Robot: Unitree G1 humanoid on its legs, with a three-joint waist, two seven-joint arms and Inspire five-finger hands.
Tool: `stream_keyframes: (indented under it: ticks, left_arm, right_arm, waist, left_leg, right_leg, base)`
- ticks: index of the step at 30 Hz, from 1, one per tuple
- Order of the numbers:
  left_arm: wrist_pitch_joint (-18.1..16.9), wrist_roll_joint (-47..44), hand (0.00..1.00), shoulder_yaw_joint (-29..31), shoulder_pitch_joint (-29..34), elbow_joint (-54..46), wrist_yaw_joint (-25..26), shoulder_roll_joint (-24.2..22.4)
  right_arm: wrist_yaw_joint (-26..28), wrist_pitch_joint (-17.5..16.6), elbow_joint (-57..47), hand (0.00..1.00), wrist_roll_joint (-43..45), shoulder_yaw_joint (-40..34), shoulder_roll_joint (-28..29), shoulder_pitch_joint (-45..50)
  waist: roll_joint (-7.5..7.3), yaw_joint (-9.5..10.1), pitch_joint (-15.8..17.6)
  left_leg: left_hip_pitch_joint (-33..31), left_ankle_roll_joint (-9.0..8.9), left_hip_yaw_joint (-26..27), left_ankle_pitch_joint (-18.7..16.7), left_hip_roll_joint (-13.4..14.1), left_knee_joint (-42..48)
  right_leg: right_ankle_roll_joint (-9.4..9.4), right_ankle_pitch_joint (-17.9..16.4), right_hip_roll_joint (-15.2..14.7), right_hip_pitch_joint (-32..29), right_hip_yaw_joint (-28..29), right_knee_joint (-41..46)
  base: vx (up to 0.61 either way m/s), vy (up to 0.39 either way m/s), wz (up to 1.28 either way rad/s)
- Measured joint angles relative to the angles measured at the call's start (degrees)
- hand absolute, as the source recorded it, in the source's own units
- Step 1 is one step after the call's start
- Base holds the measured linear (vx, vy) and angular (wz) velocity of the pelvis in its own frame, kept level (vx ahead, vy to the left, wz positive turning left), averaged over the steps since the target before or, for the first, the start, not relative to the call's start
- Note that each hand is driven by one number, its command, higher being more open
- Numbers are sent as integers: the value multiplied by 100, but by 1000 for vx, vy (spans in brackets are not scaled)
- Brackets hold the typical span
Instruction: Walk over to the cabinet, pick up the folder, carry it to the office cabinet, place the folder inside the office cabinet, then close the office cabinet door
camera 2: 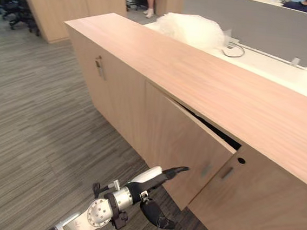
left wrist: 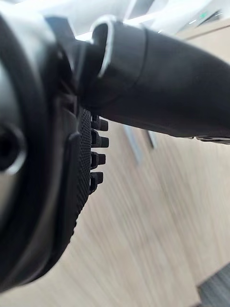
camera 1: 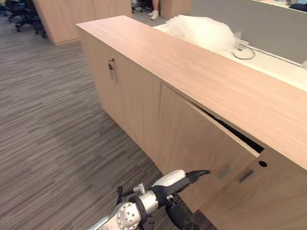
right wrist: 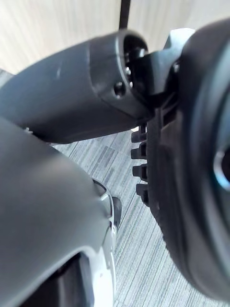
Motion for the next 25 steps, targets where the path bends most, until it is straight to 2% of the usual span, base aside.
stream_keyframes:
  ticks: [1, 2, 3, 4, 6, 7, 8, 10, 11, 12, 13, 14, 15, 19, 23, 24, 25]
  left_arm:
    - [243, -970, 100, 448, 94, 617, 20, -238]
    - [431, -1565, 100, 947, 120, 1199, 130, -424]
    - [494, -1707, 100, 1158, 117, 1436, 194, -449]
    - [577, -1856, 100, 1469, 123, 1760, 294, -425]
    - [617, -1954, 100, 1879, 282, 2106, 346, -321]
    - [728, -2156, 100, 2198, 422, 2212, 340, -351]
    - [770, -2280, 100, 2492, 503, 2318, 323, -395]
    - [802, -2583, 100, 3042, 551, 2613, 320, -605]
    - [798, -2690, 100, 3328, 526, 2904, 322, -767]
    - [811, -2855, 100, 3652, 506, 3311, 327, -909]
    - [812, -2864, 100, 3702, 502, 3379, 334, -914]
    - [822, -2867, 100, 3916, 411, 3724, 396, -868]
    - [803, -2818, 100, 4102, 384, 4002, 476, -867]
    - [791, -2381, 100, 4582, 459, 4518, 596, -685]
    - [774, -1703, 100, 4589, 527, 4706, 664, -687]
    - [766, -1618, 100, 4589, 523, 4706, 687, -705]
    - [752, -1524, 100, 4589, 522, 4707, 700, -756]
  right_arm:
    - [-46, -12, -3, 100, 5, -6, 41, -15]
    - [-70, -27, -8, 100, 42, -20, 91, -17]
    - [-74, -41, -9, 100, 92, -21, 119, -22]
    - [-73, -72, -11, 100, 234, -28, 153, -21]
    - [-73, -92, -7, 100, 246, -107, 126, -19]
    - [-73, -95, -9, 100, 238, -209, 69, -33]
    - [-75, -96, -13, 100, 240, -263, 42, -44]
    - [-94, -61, 13, 100, 236, -281, -3, -31]
    - [-93, -36, 21, 100, 238, -410, -33, -22]
    - [-89, -4, 72, 100, 231, -536, -98, -87]
    - [-86, 1, 88, 100, 231, -539, -114, -106]
    - [-89, 20, 133, 100, 228, -606, -72, -186]
    - [-89, 30, 132, 100, 219, -715, -51, -196]
    - [-62, 88, 138, 100, 217, -996, 67, -160]
    - [-40, 72, 140, 100, 232, -1066, 57, -105]
    - [-40, 55, 158, 100, 229, -1091, 46, -104]
    - [-32, 18, 221, 100, 229, -1092, 14, -108]
  waist:
    - [-62, -11, 38]
    - [-125, -11, 56]
    - [-163, -22, 74]
    - [-222, -31, 143]
    - [-135, -12, 232]
    - [16, 15, 316]
    - [106, 33, 369]
    - [186, 52, 431]
    - [246, 114, 456]
    - [404, 169, 439]
    - [428, 168, 432]
    - [368, 160, 459]
    - [298, 155, 488]
    - [197, 177, 390]
    - [236, 134, 258]
    - [261, 137, 250]
    - [347, 155, 215]
  left_leg:
    - [93, -47, 156, -32, 91, 11]
    - [127, -115, 292, -103, 196, 93]
    - [72, -140, 329, -180, 263, 249]
    - [-95, -193, 435, -450, 461, 772]
    - [-413, -243, 576, -1051, 922, 1906]
    - [-571, -223, 576, -1378, 1223, 2587]
    - [-719, -157, 399, -1482, 1349, 3007]
    - [-964, -196, -393, -1505, 1290, 3512]
    - [-978, -379, -1148, -1723, 1073, 3425]
    - [-748, -524, -2266, -1872, 659, 2866]
    - [-689, -505, -2415, -1896, 616, 2753]
    - [-543, -525, -2485, -1913, 422, 2546]
    - [-489, -457, -2538, -1919, 271, 2505]
    - [-208, -314, -1880, -1868, 230, 2164]
    - [33, -130, -1457, -1756, 138, 1818]
    - [34, -118, -1400, -1749, 141, 1794]
    - [34, -82, -1299, -1726, 179, 1696]
  right_leg:
    - [-16, -10, 59, 21, 145, -19]
    - [-26, -13, 136, 11, 288, -42]
    - [-35, -11, 149, -5, 333, -39]
    - [-83, 20, 230, -27, 455, -30]
    - [-146, 61, 442, -11, 688, -21]
    - [-178, 74, 610, 10, 903, -14]
    - [-206, 73, 685, 17, 1022, -11]
    - [-227, 72, 701, -19, 1231, 16]
    - [-242, 83, 694, -54, 1411, 50]
    - [-212, 104, 704, -216, 1665, 110]
    - [-204, 109, 711, -251, 1717, 119]
    - [-154, 138, 628, -318, 1860, 113]
    - [-99, 228, 559, -347, 2036, 29]
    - [-1, 396, 412, -460, 2627, -145]
    - [53, 513, 305, -550, 2978, -321]
    - [58, 552, 309, -604, 2982, -327]
    - [18, 671, 347, -706, 2837, -341]
  base:
    - [29, -65, -66]
    - [11, -71, -63]
    - [-7, -109, -58]
    - [-19, -111, -59]
    - [-11, -127, -82]
    - [-11, -103, -85]
    - [-32, -49, -76]
    - [-50, 18, -51]
    - [-82, 190, -80]
    - [-68, 183, -76]
    - [-65, 230, -71]
    - [-31, 151, -55]
    - [-34, 190, -60]
    - [32, 145, -86]
    - [100, 79, -52]
    - [106, 41, -47]
    - [48, 12, -34]
